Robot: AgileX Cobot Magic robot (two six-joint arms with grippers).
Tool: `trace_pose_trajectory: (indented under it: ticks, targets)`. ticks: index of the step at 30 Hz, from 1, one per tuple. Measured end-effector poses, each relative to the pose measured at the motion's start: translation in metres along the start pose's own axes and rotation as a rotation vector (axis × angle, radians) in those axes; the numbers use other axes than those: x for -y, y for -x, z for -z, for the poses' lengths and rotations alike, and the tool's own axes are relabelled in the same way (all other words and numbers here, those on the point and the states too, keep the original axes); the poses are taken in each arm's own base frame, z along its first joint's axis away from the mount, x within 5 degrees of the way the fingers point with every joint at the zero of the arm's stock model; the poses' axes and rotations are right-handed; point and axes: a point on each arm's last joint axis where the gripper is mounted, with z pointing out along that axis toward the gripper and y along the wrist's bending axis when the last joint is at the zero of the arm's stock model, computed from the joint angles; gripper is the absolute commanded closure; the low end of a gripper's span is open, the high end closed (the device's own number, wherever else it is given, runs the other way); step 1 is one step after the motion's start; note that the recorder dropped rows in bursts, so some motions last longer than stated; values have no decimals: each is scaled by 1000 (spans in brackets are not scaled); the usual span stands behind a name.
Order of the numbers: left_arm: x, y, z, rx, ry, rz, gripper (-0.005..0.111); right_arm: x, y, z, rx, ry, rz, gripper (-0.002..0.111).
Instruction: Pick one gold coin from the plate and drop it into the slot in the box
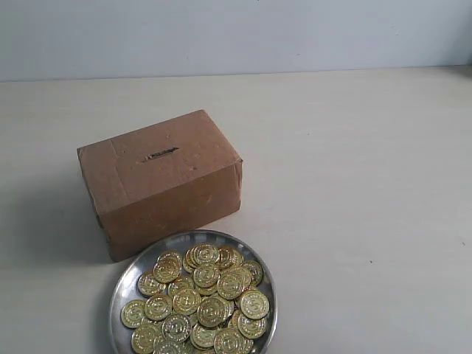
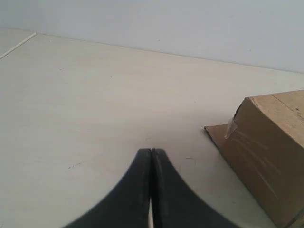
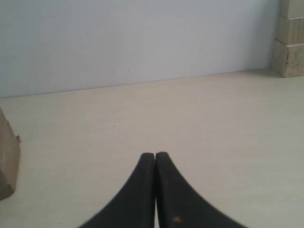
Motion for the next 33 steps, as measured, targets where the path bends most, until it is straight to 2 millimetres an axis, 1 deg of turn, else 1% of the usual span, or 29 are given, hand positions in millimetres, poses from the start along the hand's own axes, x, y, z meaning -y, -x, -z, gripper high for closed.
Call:
trace_pose_trajectory:
  ticks: [12, 15, 20, 26, 29, 31, 33]
  targets:
    - [0, 0, 0, 0, 0, 0, 107, 0, 0, 0, 2, 0, 0, 108]
    - [0, 0, 0, 0, 0, 0, 107, 0, 3, 0, 31, 3, -4, 108]
    - [0, 0, 0, 0, 0, 0, 107, -2, 11, 1, 121, 38, -186, 108]
    - [0, 0, 0, 0, 0, 0, 107, -3, 14, 1, 145, 46, -221, 108]
    - [0, 0, 0, 0, 0, 0, 107, -2, 21, 2, 227, 50, -216, 108]
    - [0, 0, 0, 0, 0, 0, 107, -2, 26, 4, 282, 63, -282, 108]
    - [0, 0, 0, 0, 0, 0, 107, -2, 29, 5, 319, 83, -393, 108]
